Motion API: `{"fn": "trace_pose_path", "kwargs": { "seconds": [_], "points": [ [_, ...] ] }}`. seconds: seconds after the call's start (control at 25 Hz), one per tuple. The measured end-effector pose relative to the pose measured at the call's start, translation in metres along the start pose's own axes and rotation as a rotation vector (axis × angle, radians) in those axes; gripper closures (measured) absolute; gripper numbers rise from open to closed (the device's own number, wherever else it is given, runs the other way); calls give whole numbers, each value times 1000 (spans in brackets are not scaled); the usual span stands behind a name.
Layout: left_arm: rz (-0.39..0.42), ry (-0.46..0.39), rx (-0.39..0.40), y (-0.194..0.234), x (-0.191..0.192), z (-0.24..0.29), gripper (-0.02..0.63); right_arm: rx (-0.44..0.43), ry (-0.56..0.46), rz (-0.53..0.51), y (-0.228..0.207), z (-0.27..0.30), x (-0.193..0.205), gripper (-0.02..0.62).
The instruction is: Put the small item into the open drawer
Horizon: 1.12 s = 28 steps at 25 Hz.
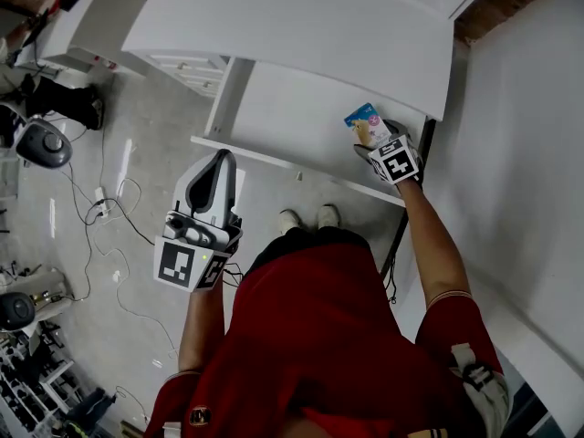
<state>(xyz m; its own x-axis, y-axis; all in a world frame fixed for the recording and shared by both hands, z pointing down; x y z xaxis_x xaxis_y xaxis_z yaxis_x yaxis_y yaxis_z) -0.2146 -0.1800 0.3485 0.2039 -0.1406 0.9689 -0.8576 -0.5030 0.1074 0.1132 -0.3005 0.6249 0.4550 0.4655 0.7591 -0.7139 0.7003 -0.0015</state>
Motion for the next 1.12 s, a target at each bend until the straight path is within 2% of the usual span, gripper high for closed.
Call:
{"fn": "trace_pose_path", "kwargs": {
  "seconds": [0.28, 0.6, 0.72, 1.04, 1.12],
  "points": [
    [0, 9, -6, 2, 4, 0, 604, 9, 65, -25, -2, 13, 5, 143],
    [-1, 17, 4, -3, 8, 1, 604, 8, 56, -56, -2, 11, 1, 141],
    [-3, 19, 15, -6, 9, 3, 604, 17, 4, -82, 0, 2, -11, 147],
    [-17, 6, 62, -18, 13, 9, 604, 64, -183, -68, 12, -47, -57, 290],
    [-22, 8, 73, -20, 14, 10, 604, 83, -233, -73, 18, -63, -72, 351]
  ]
}}
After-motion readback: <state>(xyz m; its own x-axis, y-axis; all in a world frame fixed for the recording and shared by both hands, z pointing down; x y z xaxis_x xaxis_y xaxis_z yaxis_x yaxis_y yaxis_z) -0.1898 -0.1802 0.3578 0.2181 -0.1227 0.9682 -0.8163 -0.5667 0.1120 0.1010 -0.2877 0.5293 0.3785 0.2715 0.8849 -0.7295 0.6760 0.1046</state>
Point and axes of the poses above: the fingertips, and each gripper's own axes: z forward along the fingers, y to its left, x out of its underside, the point moved 8 cm from there along -z, backward along the fingers, and after that the axes turned 14 degrees about -y, right-handed, at the moved point
